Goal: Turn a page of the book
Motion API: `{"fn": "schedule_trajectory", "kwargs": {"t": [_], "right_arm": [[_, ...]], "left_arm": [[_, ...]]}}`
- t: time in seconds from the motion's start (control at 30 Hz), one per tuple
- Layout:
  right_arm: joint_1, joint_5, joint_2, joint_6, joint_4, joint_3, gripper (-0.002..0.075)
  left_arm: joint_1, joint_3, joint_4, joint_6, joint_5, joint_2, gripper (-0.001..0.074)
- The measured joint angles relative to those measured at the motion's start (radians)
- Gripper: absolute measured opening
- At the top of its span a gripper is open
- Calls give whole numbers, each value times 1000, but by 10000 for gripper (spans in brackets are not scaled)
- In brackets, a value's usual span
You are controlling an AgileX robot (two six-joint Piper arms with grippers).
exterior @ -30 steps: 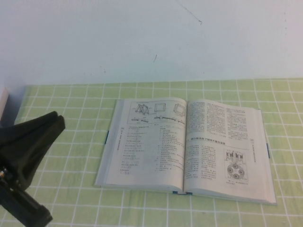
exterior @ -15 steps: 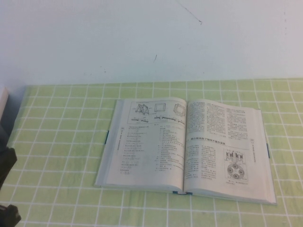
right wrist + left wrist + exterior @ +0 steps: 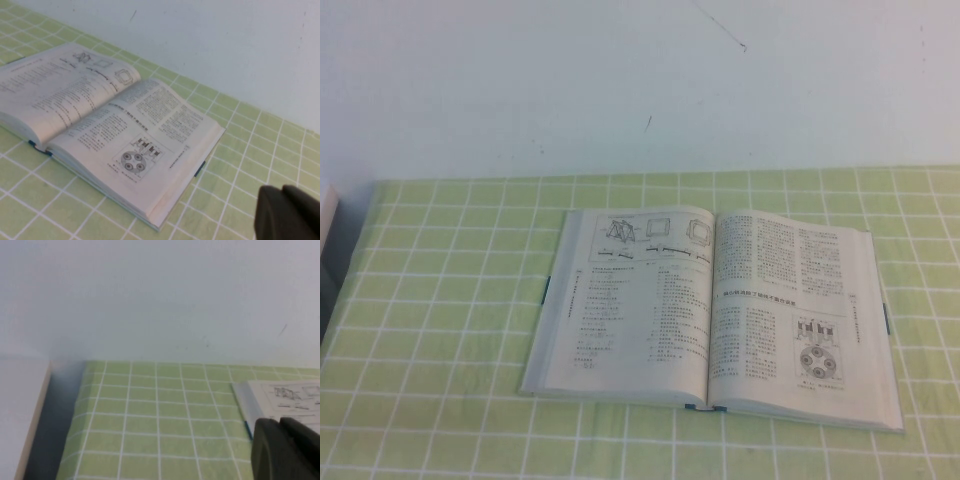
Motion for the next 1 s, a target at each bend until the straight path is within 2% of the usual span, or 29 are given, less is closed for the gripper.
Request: {"fn": "schedule_trajectory", "kwargs": {"t": [0.23,0.37,0.63,1.0], "right_arm": [[0,0,0,0,0,0,-3],[0,0,0,0,0,0,-3],[0,-2,0,0,0,0,-3],[0,-2,0,0,0,0,-3]], "left_arm": [[99,84,-30,12,29,-90,-4],[128,84,-49,12,77,-93,-4],[128,84,-46,12,207,-100,-4],[107,82,-41,12,228,-101,-4]]}}
